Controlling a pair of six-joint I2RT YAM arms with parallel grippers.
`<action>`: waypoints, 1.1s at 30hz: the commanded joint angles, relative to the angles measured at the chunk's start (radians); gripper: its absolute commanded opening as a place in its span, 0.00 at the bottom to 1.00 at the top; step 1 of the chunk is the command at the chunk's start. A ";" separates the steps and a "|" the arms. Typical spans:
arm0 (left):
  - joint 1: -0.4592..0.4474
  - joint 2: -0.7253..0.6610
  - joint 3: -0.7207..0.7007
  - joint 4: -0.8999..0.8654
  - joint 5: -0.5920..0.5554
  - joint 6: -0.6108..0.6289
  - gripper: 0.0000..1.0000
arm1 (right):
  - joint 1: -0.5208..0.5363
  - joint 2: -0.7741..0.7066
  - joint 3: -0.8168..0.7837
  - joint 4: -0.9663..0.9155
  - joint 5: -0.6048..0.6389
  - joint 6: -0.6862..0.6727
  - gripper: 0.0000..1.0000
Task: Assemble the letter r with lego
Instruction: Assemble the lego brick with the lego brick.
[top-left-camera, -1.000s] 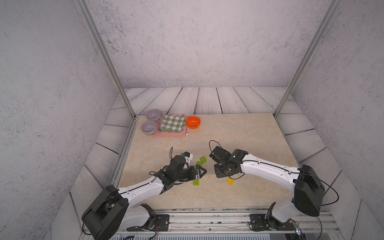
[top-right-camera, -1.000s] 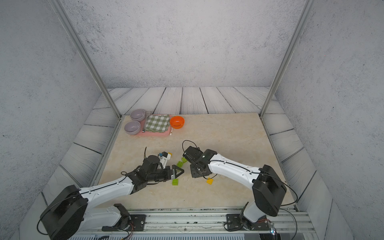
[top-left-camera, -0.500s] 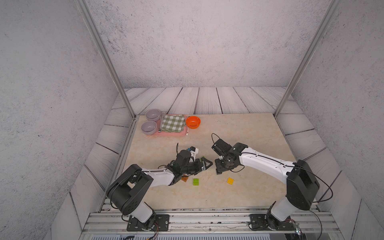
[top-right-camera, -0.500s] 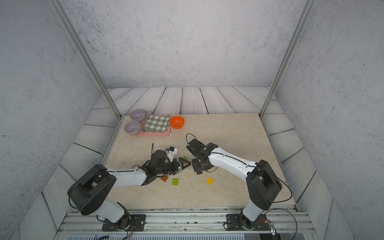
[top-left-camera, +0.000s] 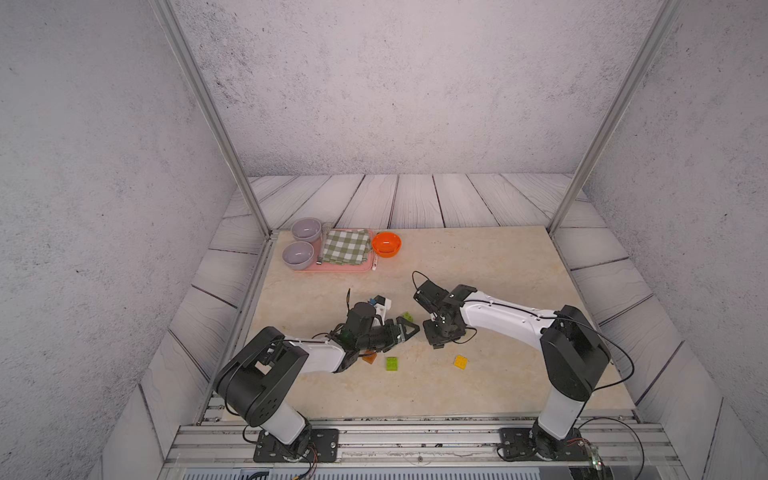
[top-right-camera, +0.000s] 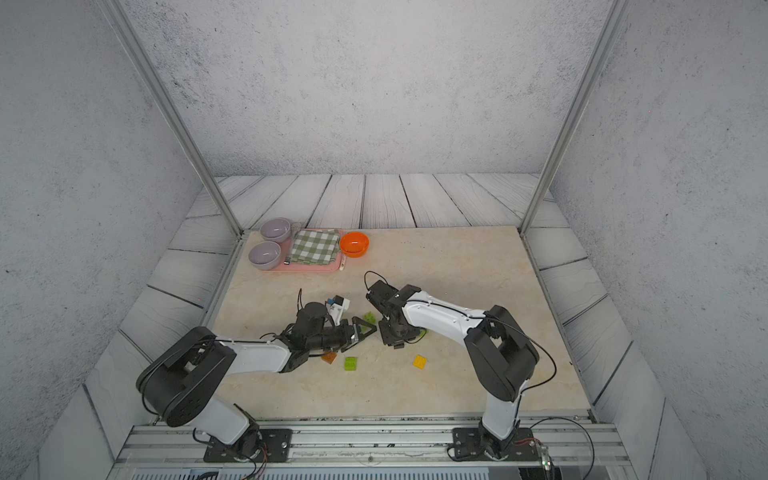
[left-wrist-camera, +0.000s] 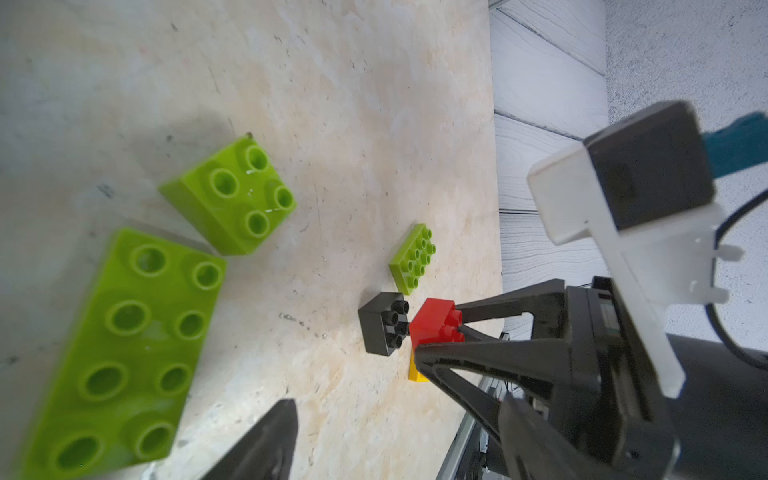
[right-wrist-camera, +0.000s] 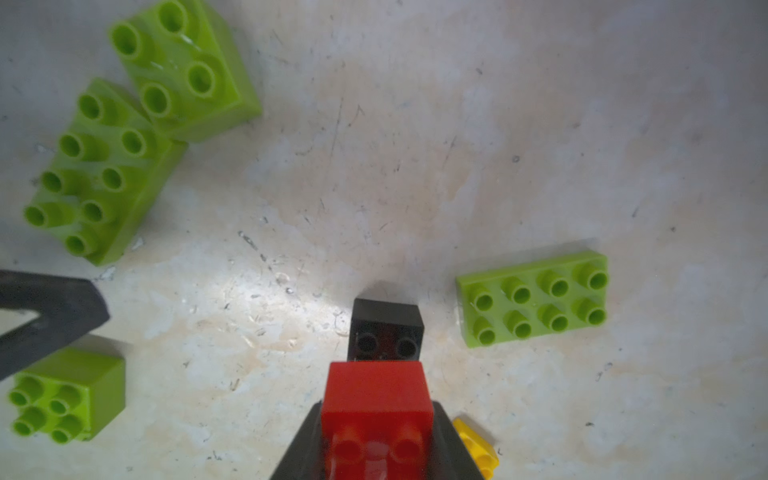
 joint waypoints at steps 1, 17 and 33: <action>0.003 0.023 -0.021 0.053 0.018 -0.005 0.81 | -0.003 0.017 0.021 -0.008 -0.001 0.016 0.00; 0.003 0.025 -0.023 0.046 0.025 -0.001 0.81 | -0.010 0.055 0.020 0.000 -0.011 0.014 0.00; 0.003 -0.005 -0.011 -0.002 0.031 0.025 0.80 | -0.024 0.079 0.018 -0.013 -0.001 0.112 0.00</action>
